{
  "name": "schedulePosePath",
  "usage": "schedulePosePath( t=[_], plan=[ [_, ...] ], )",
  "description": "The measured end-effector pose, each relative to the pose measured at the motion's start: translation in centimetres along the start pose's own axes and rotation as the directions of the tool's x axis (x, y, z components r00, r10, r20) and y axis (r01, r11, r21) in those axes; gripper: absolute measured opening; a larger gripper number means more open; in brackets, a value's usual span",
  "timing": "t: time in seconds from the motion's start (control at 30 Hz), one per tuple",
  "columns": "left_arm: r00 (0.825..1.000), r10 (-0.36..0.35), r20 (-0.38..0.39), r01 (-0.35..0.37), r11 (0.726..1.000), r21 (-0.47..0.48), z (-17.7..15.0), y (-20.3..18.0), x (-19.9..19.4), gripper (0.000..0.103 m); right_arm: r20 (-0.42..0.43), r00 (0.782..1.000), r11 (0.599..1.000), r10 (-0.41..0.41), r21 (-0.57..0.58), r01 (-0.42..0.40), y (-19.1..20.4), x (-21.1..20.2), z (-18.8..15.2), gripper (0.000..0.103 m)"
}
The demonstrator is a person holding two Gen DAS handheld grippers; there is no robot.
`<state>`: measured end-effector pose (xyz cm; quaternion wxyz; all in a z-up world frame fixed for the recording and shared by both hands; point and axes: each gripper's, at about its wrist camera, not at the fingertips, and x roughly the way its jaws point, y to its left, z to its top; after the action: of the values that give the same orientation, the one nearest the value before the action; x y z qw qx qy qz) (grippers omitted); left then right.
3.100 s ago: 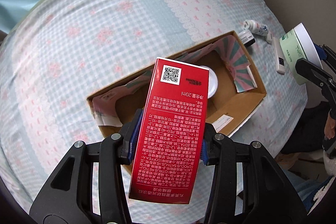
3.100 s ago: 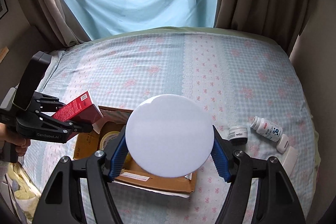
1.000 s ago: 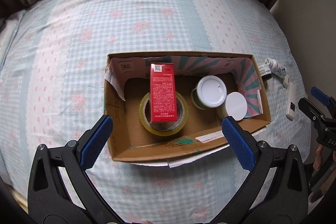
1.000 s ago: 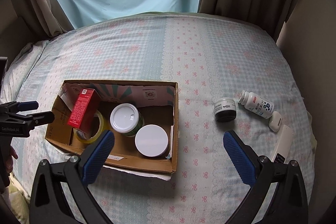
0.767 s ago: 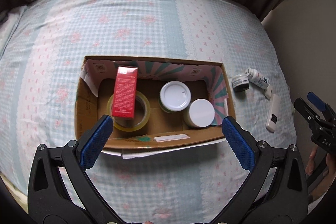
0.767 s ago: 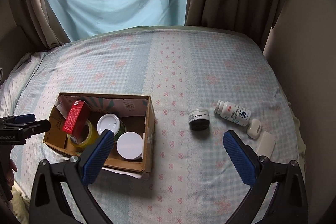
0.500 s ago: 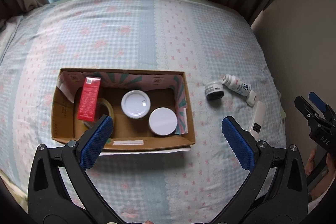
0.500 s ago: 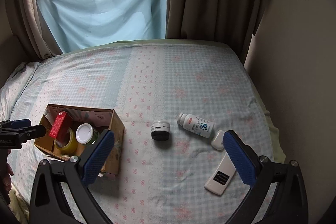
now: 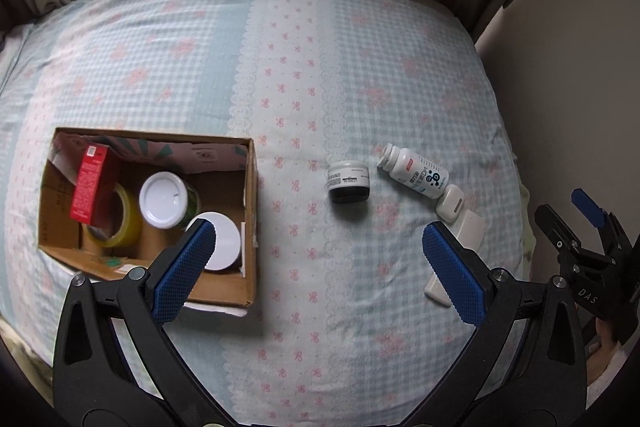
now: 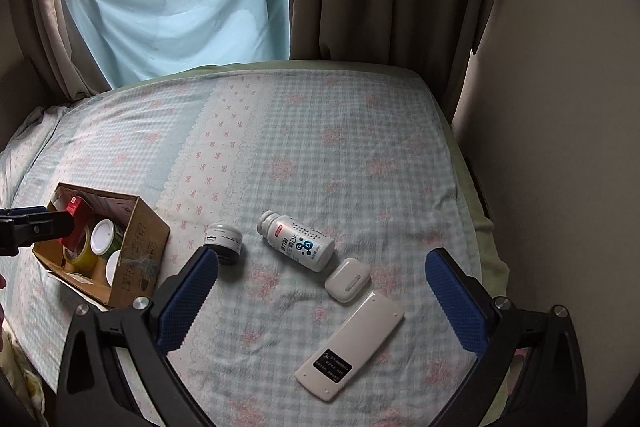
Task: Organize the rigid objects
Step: 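Withdraw both tools from the box toward the remaining objects, then grasp the L'Oreal jar with the left tool while the right tool grasps the earbud case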
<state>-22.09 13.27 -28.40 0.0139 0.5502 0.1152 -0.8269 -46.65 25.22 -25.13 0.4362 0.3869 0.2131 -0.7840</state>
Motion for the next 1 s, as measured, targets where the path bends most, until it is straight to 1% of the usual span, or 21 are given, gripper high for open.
schedulePosePath(
  t=[0.13, 0.2, 0.3, 0.43, 0.53, 0.7, 0.73, 0.8, 0.9, 0.97, 1.0],
  plan=[
    [0.999, 0.008, -0.033, -0.008, 1.000, 0.000, 0.9, -1.8, 3.6, 0.103, -0.019, 1.000, 0.999, 0.023, -0.037, -0.023, -1.6, 2.5, -0.6, 0.103],
    [0.998, -0.021, -0.053, 0.020, 1.000, -0.015, 1.3, -2.6, 5.7, 0.103, -0.035, 0.999, 0.997, 0.037, -0.072, -0.039, -2.2, 4.2, -1.1, 0.103],
    [0.996, -0.024, -0.089, 0.023, 1.000, -0.009, 1.9, -4.3, 9.3, 0.103, -0.062, 0.997, 0.987, 0.049, -0.147, -0.058, -2.8, 7.0, -2.1, 0.103],
    [0.991, 0.023, -0.131, -0.018, 0.999, 0.039, 2.3, -6.1, 14.1, 0.103, -0.094, 0.993, 0.963, 0.075, -0.250, -0.097, -3.6, 10.5, -3.7, 0.103],
    [0.987, 0.034, -0.156, -0.028, 0.999, 0.039, 2.3, -6.2, 17.0, 0.103, -0.115, 0.990, 0.933, 0.086, -0.340, -0.121, -3.6, 12.6, -4.6, 0.103],
    [0.982, 0.024, -0.185, -0.024, 1.000, -0.002, 1.9, -5.4, 20.2, 0.103, -0.147, 0.981, 0.877, 0.128, -0.445, -0.181, -3.5, 15.5, -6.0, 0.102],
    [0.981, 0.026, -0.192, -0.029, 1.000, -0.009, 1.8, -5.1, 20.7, 0.103, -0.154, 0.979, 0.867, 0.132, -0.461, -0.189, -3.4, 16.0, -6.2, 0.099],
    [0.979, 0.027, -0.202, -0.032, 0.999, -0.023, 1.8, -4.8, 21.6, 0.103, -0.169, 0.975, 0.849, 0.143, -0.486, -0.209, -3.4, 16.9, -6.6, 0.096],
    [0.977, 0.019, -0.212, -0.028, 0.999, -0.040, 1.7, -4.5, 22.6, 0.103, -0.175, 0.972, 0.831, 0.158, -0.507, -0.226, -3.4, 17.8, -6.9, 0.095],
    [0.977, 0.026, -0.210, -0.035, 0.999, -0.036, 1.7, -4.6, 23.0, 0.102, -0.181, 0.969, 0.824, 0.166, -0.514, -0.238, -3.4, 18.3, -7.0, 0.091],
    [0.977, 0.030, -0.210, -0.038, 0.999, -0.032, 1.7, -4.7, 23.2, 0.100, -0.189, 0.967, 0.822, 0.169, -0.515, -0.244, -3.4, 18.5, -7.0, 0.086]
  ],
)
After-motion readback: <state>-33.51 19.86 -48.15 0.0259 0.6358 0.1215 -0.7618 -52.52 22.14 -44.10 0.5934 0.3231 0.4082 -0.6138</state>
